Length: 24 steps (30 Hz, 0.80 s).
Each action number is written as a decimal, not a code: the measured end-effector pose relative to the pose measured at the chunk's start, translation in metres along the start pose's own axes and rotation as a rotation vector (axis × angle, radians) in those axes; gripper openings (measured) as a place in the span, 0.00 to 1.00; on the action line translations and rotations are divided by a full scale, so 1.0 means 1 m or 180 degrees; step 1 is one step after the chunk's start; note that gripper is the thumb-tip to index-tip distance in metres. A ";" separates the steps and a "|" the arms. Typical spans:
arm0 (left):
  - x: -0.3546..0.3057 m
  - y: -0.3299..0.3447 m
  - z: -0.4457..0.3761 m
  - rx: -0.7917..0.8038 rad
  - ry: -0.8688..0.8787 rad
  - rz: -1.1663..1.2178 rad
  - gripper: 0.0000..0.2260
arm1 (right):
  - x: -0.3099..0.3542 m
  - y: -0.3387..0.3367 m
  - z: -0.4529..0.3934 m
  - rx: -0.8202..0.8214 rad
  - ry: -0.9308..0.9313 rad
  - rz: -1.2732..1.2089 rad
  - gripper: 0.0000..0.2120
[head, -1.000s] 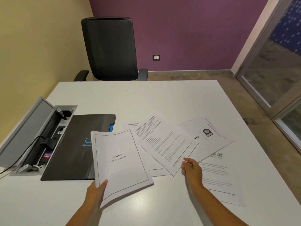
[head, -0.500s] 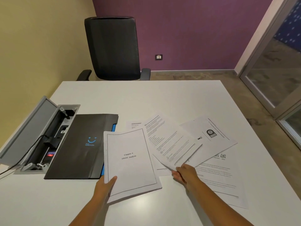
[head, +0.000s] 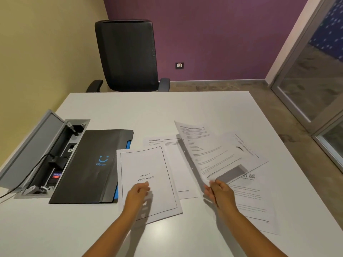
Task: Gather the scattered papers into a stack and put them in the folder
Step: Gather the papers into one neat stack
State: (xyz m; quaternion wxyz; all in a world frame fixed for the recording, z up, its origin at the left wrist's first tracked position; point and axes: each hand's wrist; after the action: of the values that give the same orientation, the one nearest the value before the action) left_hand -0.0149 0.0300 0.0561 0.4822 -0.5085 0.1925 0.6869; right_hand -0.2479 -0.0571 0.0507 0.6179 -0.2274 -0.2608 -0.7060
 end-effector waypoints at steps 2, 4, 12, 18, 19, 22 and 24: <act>-0.014 0.013 0.005 0.0452 -0.0348 0.0326 0.13 | -0.009 0.010 0.013 0.0204 0.0045 0.0325 0.05; -0.022 0.023 0.008 0.0818 -0.0516 0.0348 0.15 | -0.019 0.019 0.024 0.0361 0.0051 0.0791 0.08; -0.006 0.035 -0.006 0.0585 -0.0278 -0.0578 0.11 | -0.040 0.017 0.033 0.1239 0.0438 0.2284 0.05; 0.018 0.013 -0.015 0.0296 -0.0457 -0.0852 0.13 | -0.005 -0.026 -0.015 -0.0421 -0.0041 0.1574 0.08; 0.021 0.010 -0.016 0.0268 -0.0478 -0.0853 0.13 | 0.003 -0.034 -0.023 -0.0840 -0.0331 0.1844 0.08; 0.030 0.007 -0.018 0.0223 -0.0521 -0.0785 0.13 | 0.024 -0.054 -0.048 -0.1446 -0.0359 0.1849 0.18; 0.031 0.007 -0.018 0.0214 -0.0539 -0.0749 0.13 | 0.037 -0.057 -0.057 -0.1265 0.0101 0.1184 0.12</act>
State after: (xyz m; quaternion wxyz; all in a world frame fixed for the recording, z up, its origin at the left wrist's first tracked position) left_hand -0.0123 0.0280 0.0197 0.5906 -0.4514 0.1131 0.6593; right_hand -0.3096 -0.1166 0.0259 0.6842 -0.3770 -0.0612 -0.6212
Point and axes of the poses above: each hand's wrist, its own z-axis away from the middle knuckle, its own y-axis out of the palm, x = y × z, and after that the axes turned 10 degrees about y, right-handed
